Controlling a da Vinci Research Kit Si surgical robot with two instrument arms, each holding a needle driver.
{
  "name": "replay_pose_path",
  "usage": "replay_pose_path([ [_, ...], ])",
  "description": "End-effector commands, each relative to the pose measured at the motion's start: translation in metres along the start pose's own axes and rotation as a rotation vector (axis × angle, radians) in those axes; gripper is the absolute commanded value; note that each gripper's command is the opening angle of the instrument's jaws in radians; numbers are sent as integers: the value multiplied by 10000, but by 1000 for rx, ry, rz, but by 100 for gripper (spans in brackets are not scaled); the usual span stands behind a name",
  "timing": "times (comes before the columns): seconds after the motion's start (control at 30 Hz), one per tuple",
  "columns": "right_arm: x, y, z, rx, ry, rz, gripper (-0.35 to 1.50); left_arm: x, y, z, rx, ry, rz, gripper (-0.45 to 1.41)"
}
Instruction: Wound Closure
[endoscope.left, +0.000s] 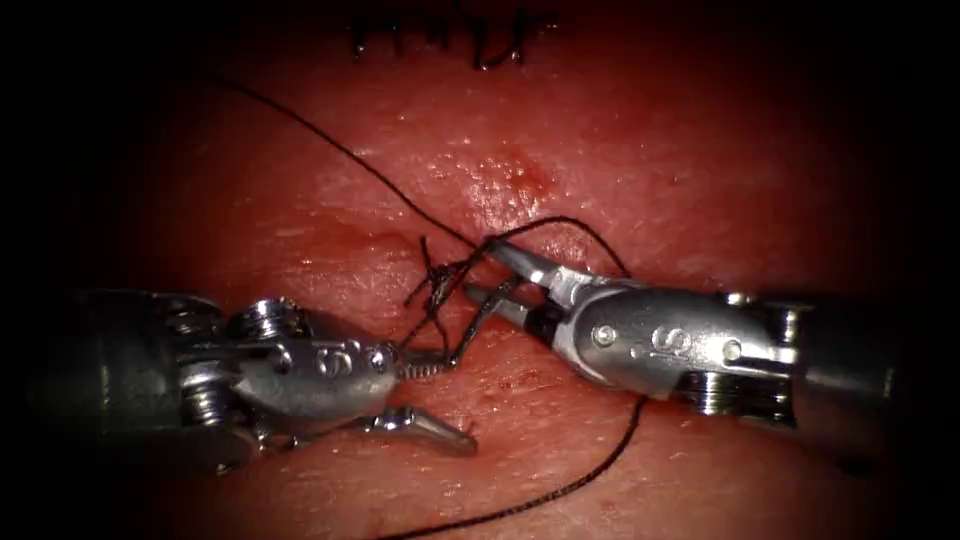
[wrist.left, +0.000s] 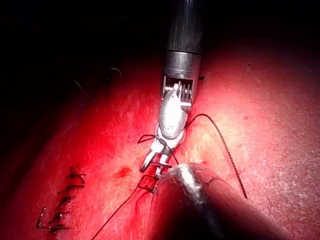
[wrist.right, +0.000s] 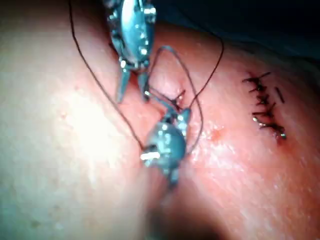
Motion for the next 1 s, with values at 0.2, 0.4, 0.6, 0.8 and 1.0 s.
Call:
replay_pose_path([
  [0.2, -10, -8, 7, 26, -24, 37, -35, 3, 0, 8, 0, 1, 0, 30],
  [0.4, -16, -12, 11, 49, -38, 64, -35, 4, 0, 9, 0, 1, -1, 30],
  [0.6, -32, -13, 11, 70, -61, 97, -35, 3, 0, 9, 0, 1, 0, 29],
  [0.8, -36, -20, 13, 109, -79, 118, -35, 3, 0, 9, 0, 1, -1, 29],
  [1.0, -38, -21, 9, 126, -85, 145, -35, 4, 0, 9, -3, 1, -1, 29],
])
